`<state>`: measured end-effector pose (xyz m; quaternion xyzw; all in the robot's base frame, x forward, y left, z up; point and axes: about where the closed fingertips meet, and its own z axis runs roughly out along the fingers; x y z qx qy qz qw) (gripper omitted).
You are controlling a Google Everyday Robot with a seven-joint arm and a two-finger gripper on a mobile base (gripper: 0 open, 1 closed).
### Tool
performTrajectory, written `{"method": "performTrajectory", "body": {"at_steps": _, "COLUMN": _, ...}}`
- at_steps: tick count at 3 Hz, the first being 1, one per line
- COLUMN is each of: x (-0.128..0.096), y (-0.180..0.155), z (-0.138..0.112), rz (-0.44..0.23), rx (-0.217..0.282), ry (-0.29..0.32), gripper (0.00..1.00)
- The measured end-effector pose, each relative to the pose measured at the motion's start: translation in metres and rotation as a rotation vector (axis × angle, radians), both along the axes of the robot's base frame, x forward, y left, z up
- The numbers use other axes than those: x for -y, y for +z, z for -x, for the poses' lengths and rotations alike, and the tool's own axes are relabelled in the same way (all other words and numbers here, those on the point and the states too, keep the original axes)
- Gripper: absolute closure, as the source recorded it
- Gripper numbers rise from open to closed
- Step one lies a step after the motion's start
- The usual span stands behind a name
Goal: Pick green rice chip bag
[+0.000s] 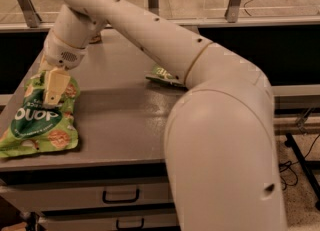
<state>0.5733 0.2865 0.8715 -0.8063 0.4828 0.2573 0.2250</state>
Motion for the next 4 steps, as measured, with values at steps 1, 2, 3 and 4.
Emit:
{"method": "performTrajectory", "body": {"at_steps": 1, "x": 0.03, "y": 0.026, "z": -0.008, "rz": -0.13, "rx": -0.01, "ry": -0.058, "gripper": 1.0}}
{"method": "performTrajectory", "body": {"at_steps": 2, "x": 0.056, "y": 0.051, "z": -0.018, "rz": -0.283, "rx": -0.02, "ry": -0.122, "gripper": 1.0}}
{"method": "performTrajectory", "body": {"at_steps": 3, "x": 0.082, "y": 0.077, "z": -0.027, "rz": -0.454, "rx": -0.012, "ry": -0.192, "gripper": 1.0}}
{"method": "performTrajectory", "body": {"at_steps": 4, "x": 0.12, "y": 0.115, "z": -0.044, "rz": -0.665, "rx": 0.047, "ry": -0.292, "gripper": 1.0}}
